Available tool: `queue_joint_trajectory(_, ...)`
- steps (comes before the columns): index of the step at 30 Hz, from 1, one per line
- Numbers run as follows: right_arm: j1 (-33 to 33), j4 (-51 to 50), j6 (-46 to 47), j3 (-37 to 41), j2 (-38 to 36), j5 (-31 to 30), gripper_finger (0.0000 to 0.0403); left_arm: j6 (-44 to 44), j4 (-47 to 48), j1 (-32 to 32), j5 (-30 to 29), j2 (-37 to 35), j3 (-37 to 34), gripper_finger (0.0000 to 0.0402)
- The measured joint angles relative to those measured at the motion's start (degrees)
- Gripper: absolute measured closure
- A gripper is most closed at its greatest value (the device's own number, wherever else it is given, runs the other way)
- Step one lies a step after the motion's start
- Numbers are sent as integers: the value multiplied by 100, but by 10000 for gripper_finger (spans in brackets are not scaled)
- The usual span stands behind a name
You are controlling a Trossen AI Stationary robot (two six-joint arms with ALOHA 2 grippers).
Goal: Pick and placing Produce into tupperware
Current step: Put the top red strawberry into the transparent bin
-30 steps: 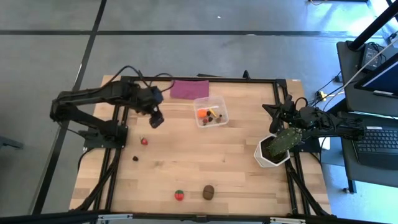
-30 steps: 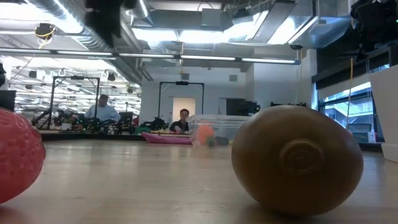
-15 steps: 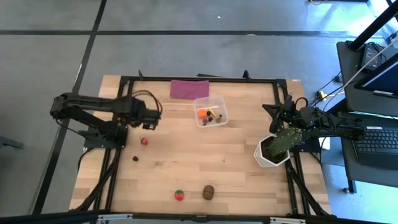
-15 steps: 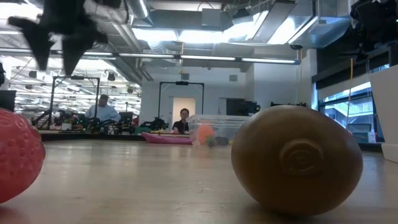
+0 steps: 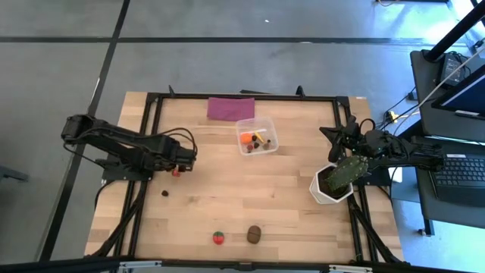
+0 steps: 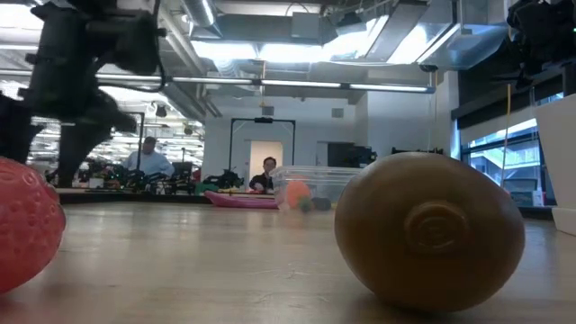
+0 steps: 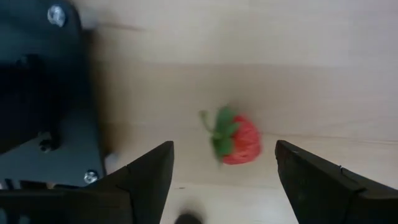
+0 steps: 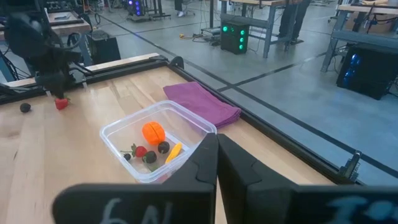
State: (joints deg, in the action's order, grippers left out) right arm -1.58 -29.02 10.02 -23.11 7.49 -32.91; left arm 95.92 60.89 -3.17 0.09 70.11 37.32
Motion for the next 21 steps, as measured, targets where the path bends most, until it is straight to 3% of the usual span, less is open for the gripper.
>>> queue_joint_trajectory(10,0,2,-129,0,-2,2,394,168,-756,-140,250,-1,-369,133)
queue_joint_trajectory(21,0,2,-129,0,0,2,394,437,-974,-136,220,-1,-712,134)
